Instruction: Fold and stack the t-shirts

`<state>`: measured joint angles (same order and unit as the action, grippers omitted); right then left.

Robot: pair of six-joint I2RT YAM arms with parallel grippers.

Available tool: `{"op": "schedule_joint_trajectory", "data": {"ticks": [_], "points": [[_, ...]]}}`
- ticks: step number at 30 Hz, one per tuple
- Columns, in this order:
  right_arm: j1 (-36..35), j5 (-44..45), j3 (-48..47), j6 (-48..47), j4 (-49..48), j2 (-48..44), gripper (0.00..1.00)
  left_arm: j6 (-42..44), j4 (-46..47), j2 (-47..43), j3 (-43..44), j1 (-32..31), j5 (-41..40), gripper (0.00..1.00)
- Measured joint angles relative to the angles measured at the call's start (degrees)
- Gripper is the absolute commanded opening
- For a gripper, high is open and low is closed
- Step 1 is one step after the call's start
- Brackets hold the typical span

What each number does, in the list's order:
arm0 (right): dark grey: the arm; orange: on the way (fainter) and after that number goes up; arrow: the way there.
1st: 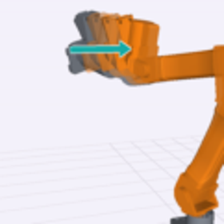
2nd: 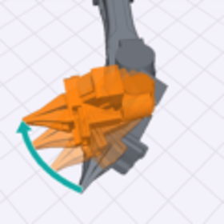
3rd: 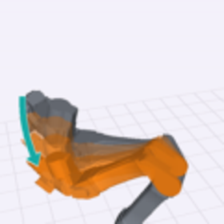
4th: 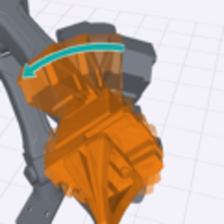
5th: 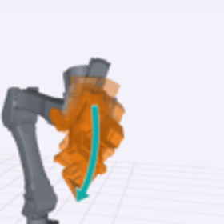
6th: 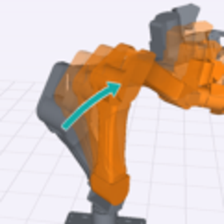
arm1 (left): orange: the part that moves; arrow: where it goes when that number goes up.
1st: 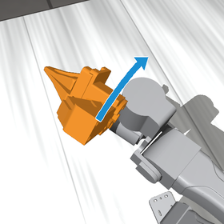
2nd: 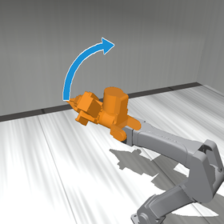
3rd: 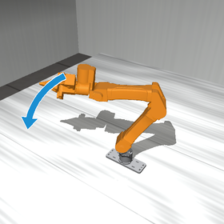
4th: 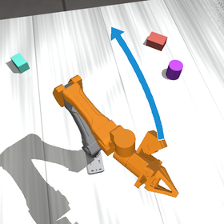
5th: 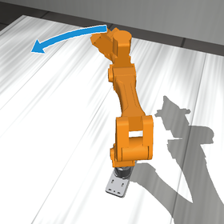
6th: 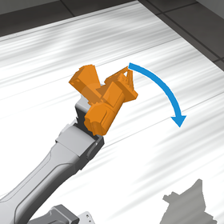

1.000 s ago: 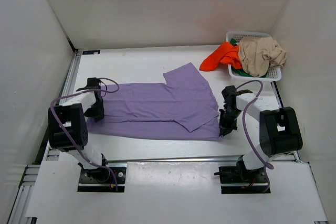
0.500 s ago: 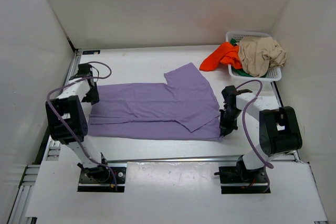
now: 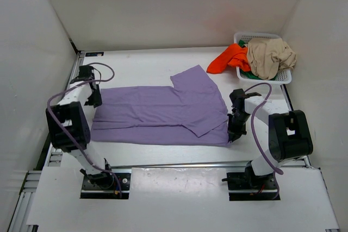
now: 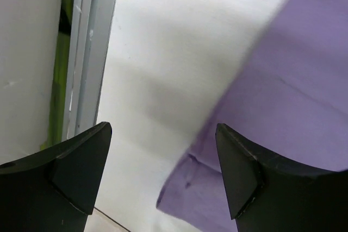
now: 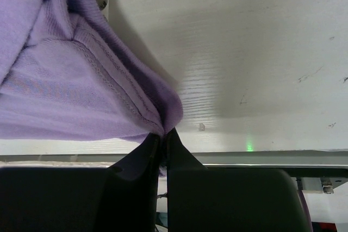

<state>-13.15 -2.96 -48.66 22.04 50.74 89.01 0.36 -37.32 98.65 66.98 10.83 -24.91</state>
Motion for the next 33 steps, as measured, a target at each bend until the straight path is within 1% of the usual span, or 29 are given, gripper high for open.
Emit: {"op": "schedule_joint_trajectory", "data": {"ticks": [2, 3, 5, 6, 7, 9, 10, 11, 12, 14, 16, 19, 22, 25, 27, 28, 29, 30, 31, 32, 33], "points": [[0.0, 0.0, 0.0, 0.0, -0.1, 0.0, 0.06, 0.0, -0.4, -3.8, -1.1, -3.3, -0.4, 0.89], [0.0, 0.0, 0.0, 0.0, -0.2, 0.0, 0.06, 0.0, -0.5, -5.7, -1.4, -6.1, -1.0, 0.89], [0.0, 0.0, 0.0, 0.0, -0.3, 0.1, 0.1, -0.2, -1.0, -8.6, -1.3, -13.6, -1.4, 0.89], [0.0, 0.0, -0.2, 0.0, -0.3, 0.2, 0.1, -0.2, -1.6, -9.4, -0.8, -17.4, -1.5, 0.89], [0.0, 0.0, -0.5, 0.0, -0.4, 0.4, 0.15, -0.2, -2.6, -9.8, 0.3, -22.3, -1.2, 0.88], [0.1, -0.2, -0.8, 0.2, -0.9, 0.6, 0.21, -0.2, -4.9, -9.4, 3.7, -31.0, 0.0, 0.87], [0.2, -0.4, -0.8, 0.5, -1.3, 0.6, 0.29, -0.2, -5.6, -9.0, 5.7, -35.4, 1.1, 0.87], [0.5, -0.9, -0.8, 0.9, -1.7, 0.6, 0.34, -0.2, -5.9, -8.5, 7.6, -40.2, 2.1, 0.85], [1.0, -1.2, -0.8, 1.3, -2.1, 0.6, 0.37, -0.2, -6.1, -7.9, 9.5, -44.9, 3.0, 0.83], [1.9, -2.0, -0.4, 2.1, -3.0, 0.6, 0.37, -0.2, -6.1, -6.2, 12.4, -54.4, 5.9, 0.81], [3.1, -2.8, 0.7, 3.2, -4.1, 0.2, 0.37, -0.2, -6.2, -3.8, 14.6, -62.4, 8.9, 0.79], [5.3, -4.2, 4.1, 5.6, -5.2, -3.1, 0.37, -0.2, -5.9, 0.6, 16.5, -70.9, 12.8, 0.74], [7.9, -5.7, 7.5, 7.8, -6.2, -8.5, 0.36, -0.2, -5.1, 6.1, 17.4, -74.8, 15.9, 0.68], [8.6, -7.0, 10.1, 9.4, -7.9, -11.8, 0.27, -0.3, -4.6, 12.2, 19.8, -75.1, 17.0, 0.66], [8.6, -7.8, 11.6, 10.2, -9.4, -12.2, 0.19, -0.2, -3.8, 15.7, 21.3, -74.7, 16.7, 0.64], [8.6, -8.2, 12.1, 10.5, -9.9, -12.1, 0.19, -0.3, -3.7, 16.8, 21.6, -74.5, 16.2, 0.64], [8.6, -8.7, 12.4, 10.8, -10.2, -12.0, 0.19, -0.2, -3.6, 17.5, 21.8, -74.2, 15.6, 0.66], [8.6, -9.0, 12.7, 11.0, -10.6, -12.0, 0.26, -0.2, -3.7, 17.7, 21.8, -73.8, 14.8, 0.69], [8.6, -9.3, 12.9, 11.2, -10.9, -12.0, 0.3, -0.1, -3.9, 17.5, 21.6, -73.2, 14.4, 0.77], [8.6, -9.5, 12.9, 11.3, -11.1, -12.0, 0.33, 0.0, -4.2, 16.5, 21.2, -72.4, 14.4, 0.79], [8.6, -9.6, 12.9, 11.3, -11.3, -12.1, 0.35, 0.0, -4.3, 15.1, 20.6, -71.2, 14.4, 0.79]]}}
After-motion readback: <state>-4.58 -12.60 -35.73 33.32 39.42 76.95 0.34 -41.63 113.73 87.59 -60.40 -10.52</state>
